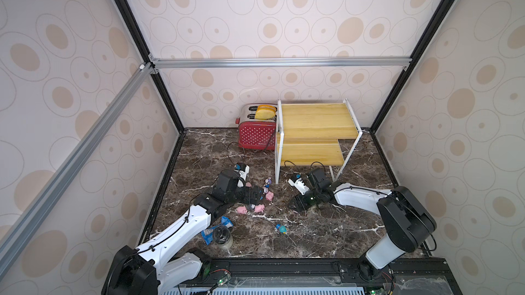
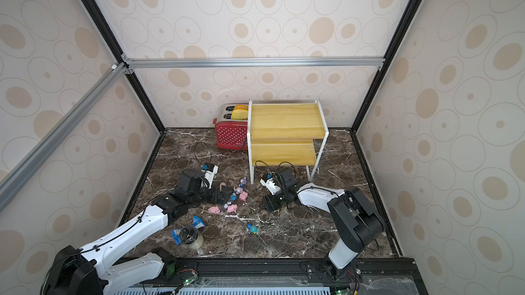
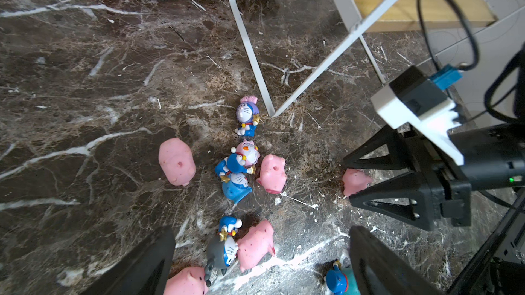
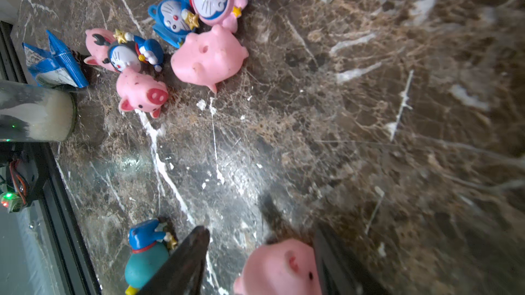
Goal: Organize plastic toys on shelves
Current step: Adjust the plastic toy at the center of the board, then pick up the plastic toy at the center of the board.
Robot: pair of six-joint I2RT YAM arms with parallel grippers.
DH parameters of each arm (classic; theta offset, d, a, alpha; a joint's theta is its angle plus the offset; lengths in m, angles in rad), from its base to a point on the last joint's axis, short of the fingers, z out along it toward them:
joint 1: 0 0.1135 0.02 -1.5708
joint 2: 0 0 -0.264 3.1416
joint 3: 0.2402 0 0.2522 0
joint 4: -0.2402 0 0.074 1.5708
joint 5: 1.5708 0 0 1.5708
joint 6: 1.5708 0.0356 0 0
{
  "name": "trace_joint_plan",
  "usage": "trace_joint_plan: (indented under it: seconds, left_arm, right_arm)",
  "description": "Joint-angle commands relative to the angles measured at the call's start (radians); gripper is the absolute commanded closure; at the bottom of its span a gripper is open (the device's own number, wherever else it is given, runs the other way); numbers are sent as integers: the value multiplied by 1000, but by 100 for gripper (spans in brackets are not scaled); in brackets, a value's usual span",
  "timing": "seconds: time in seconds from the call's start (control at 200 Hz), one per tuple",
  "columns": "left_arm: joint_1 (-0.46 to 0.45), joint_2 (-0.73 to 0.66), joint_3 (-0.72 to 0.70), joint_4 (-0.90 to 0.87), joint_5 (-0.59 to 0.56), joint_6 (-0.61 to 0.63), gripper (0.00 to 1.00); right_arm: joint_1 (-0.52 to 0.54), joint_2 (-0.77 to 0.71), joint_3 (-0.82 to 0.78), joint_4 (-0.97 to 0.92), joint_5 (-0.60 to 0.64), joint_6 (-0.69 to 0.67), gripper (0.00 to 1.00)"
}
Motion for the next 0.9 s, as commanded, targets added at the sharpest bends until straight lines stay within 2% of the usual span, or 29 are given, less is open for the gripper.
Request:
trace_joint_plan:
  seconds: [0.0,0.26,0.496,0.701,0.896]
  left_arm:
    - [-10,6,-3,12,19,23,1]
    - [-10,16,3,13,35,19,1]
    - [-11,41,3,22,39,11,1]
    - [-12,39,-2,6,22,14,1]
    - [-12,39,-16,5,9,16,1]
  right_arm:
    - [-3,14,22,-82,-68,-41,36]
    - [-3,-149,-128,-154,-22,2,33]
    - [16,-219,-257,-44,-63,71,31]
    - [65,-353,-360,82,252,105,30]
    - [161,-370,-398,195,430,16,32]
